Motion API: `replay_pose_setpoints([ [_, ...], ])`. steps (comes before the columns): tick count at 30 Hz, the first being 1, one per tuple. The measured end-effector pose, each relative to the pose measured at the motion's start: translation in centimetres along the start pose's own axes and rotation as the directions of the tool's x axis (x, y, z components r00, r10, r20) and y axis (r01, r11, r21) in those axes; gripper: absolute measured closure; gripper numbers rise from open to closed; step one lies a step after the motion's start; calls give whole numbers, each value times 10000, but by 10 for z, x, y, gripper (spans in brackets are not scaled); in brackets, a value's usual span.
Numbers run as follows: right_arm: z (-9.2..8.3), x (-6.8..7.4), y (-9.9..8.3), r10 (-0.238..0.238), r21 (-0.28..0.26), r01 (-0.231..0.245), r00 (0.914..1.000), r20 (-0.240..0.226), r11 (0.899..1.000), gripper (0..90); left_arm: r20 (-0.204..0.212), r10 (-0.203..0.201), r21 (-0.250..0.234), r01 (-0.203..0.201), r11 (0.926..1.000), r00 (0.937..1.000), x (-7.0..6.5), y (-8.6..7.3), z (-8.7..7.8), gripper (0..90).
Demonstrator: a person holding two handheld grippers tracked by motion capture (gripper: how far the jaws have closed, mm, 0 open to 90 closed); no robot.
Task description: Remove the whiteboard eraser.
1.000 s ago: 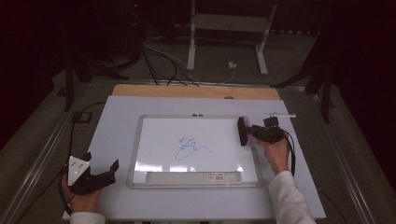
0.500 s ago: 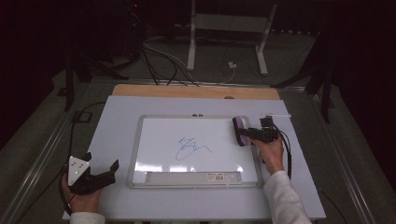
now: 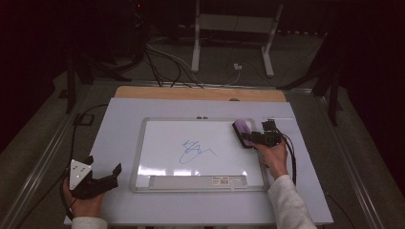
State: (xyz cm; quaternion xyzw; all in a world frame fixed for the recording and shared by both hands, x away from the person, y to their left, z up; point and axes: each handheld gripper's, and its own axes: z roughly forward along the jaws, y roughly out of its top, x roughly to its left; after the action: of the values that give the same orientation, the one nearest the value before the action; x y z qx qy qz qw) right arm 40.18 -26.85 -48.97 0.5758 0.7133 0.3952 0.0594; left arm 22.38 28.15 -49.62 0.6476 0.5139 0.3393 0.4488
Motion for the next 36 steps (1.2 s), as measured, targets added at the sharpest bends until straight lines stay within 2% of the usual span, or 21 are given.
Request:
replay_pose_setpoints([
  [15, -8, 10, 2, -462, -351, 459, 9989, -75, 9983, 409, 0, 9, 9, -9, 10000, 10000, 0, 0, 0, 6],
  [36, -12, 40, 5, -1509, -512, 1500, 9884, -144, 9874, 410, 2, 8, 12, -8, 10000, 10000, 0, 0, 0, 6],
])
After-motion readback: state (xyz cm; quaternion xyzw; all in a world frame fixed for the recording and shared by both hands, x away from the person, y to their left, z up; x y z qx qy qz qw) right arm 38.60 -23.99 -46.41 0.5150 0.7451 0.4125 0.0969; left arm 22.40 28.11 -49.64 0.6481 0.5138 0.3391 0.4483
